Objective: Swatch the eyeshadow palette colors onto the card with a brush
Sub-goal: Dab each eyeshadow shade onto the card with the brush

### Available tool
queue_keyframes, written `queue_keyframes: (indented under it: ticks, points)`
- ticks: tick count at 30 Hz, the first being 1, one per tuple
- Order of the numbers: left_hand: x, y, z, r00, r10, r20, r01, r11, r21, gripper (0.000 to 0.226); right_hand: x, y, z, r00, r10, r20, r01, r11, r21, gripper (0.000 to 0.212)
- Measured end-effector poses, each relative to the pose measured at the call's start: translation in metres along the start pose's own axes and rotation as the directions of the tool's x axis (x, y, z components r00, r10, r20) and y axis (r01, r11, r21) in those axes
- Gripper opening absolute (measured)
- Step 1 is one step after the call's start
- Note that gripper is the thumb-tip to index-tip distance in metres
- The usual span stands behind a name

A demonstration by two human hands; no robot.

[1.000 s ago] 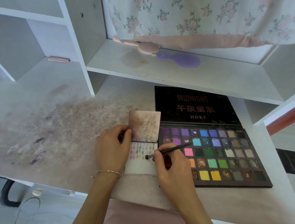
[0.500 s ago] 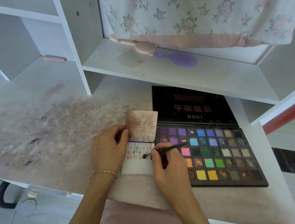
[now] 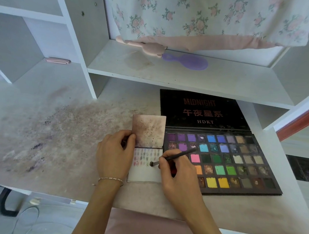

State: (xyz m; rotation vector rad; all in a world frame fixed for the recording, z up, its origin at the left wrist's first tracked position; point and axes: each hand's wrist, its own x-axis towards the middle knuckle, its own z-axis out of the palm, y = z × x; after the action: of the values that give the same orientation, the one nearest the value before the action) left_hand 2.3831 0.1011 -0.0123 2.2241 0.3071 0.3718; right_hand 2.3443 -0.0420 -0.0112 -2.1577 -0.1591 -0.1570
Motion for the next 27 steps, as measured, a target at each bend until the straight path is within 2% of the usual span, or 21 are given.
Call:
queue_keyframes:
  ticks: [15, 21, 27]
  points:
    - [0.001, -0.001, 0.001, 1.0, 0.009, 0.005, -0.009, 1.0, 0.0, 0.016, 0.0, 0.001, -0.002, 1.0, -0.015, -0.016, 0.016, 0.999, 0.039, 0.022]
    - [0.002, -0.002, 0.001, 1.0, 0.008, 0.001, -0.008, 1.0, 0.003, 0.016, -0.004, -0.001, -0.016, 0.965, 0.019, -0.26, 0.039, 0.975, 0.218, 0.012]
    - [0.002, -0.003, 0.0, 1.0, 0.026, -0.008, -0.025, 1.0, 0.007, 0.015, -0.011, 0.017, -0.048, 0.902, 0.088, -0.422, 0.006, 0.976, 0.216, 0.03]
